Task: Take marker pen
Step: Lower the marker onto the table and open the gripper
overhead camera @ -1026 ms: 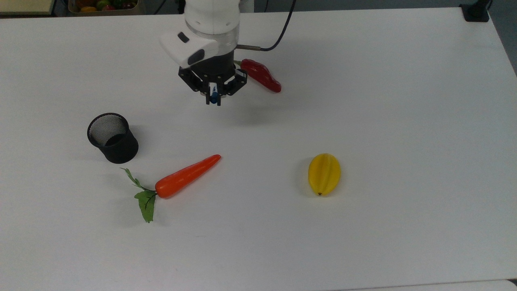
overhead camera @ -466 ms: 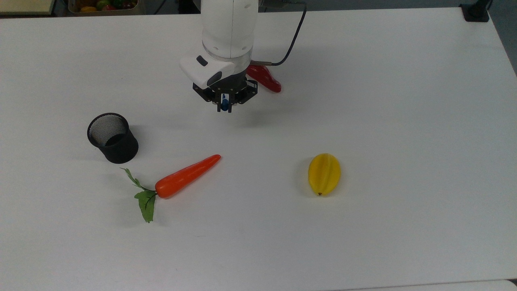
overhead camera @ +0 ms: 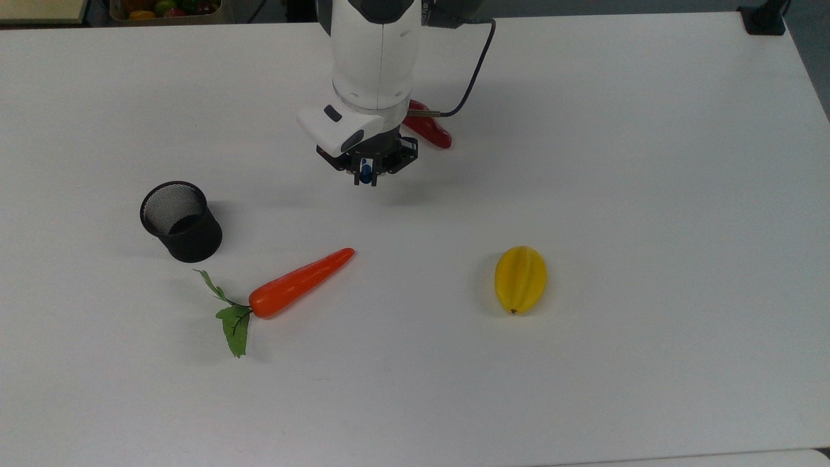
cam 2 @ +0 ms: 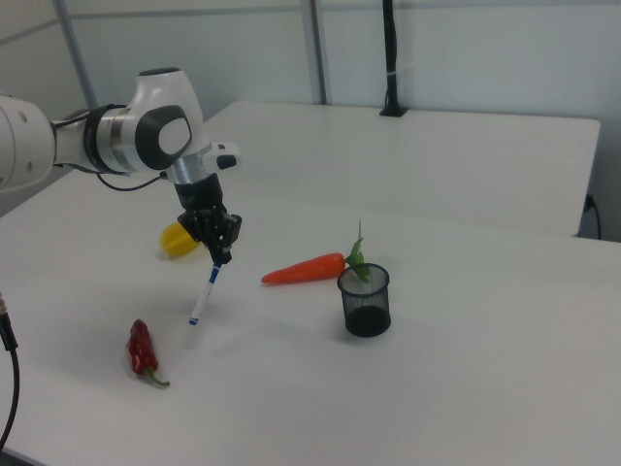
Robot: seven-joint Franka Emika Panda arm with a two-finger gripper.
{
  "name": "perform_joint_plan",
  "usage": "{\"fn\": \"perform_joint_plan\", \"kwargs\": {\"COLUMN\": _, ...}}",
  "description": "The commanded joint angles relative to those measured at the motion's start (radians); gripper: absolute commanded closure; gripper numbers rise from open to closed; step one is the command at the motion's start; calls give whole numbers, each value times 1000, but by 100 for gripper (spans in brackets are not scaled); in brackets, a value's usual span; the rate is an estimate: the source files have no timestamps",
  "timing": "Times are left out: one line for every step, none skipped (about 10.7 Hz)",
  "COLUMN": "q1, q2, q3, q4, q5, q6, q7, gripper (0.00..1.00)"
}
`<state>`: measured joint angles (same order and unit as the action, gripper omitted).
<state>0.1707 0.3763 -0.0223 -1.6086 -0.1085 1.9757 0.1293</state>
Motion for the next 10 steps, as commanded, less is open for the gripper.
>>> {"fn": "perform_joint_plan", "kwargs": {"q1": 10, "q2": 3, "q3": -4, "q4": 2, "q5": 1, "q6": -12, "q7": -7, "gripper": 38}}
{"fn": "perform_joint_plan", "kwargs": {"q1": 12, "q2": 3, "q3": -4, "q4": 4, "q5": 0, "q6": -14, "q7": -7, "gripper": 13}}
{"fn": "perform_joint_plan", "kwargs": {"q1": 12, "q2": 1, "q3": -5, "q4": 4, "q5": -2, "q6": -15, "q7": -7, "gripper": 0}}
{"fn": "perform_joint_plan", "kwargs": {"q1": 12, "q2": -6, "q3": -4, "q4": 6, "q5": -2, "q6": -18, "q7": -7, "gripper": 0}}
{"fn": "perform_joint_plan", "kwargs": {"q1": 12, "q2": -19, "q3": -5, "q4": 7, "q5": -2, "q6": -27, "q7": -7, "gripper": 0}}
{"fn": "perform_joint_plan", "kwargs": {"q1": 10, "q2": -46, "q3": -5, "q4": 7, "q5": -2, "q6": -53, "q7": -8, "gripper": 0}}
{"fn": "perform_joint_plan", "kwargs": {"q1": 10, "q2": -78, "q3": -5, "q4": 7, "q5": -7, "q6": -89, "q7": -19, "gripper": 0}}
{"fn": "perform_joint_plan", "kwargs": {"q1": 3, "q2": -120, "q3": -5, "q4": 4, "q5": -13, "q6": -128, "q7": -25, "gripper": 0}}
{"fn": "perform_joint_plan", "kwargs": {"q1": 1, "q2": -163, "q3": -7, "q4": 1, "q5": -11, "q6": -168, "q7": -43, "gripper": 0}}
{"fn": "perform_joint_plan", "kwargs": {"q1": 0, "q2": -213, "q3": -16, "q4": -5, "q5": -5, "q6": -213, "q7": -77, "gripper": 0}}
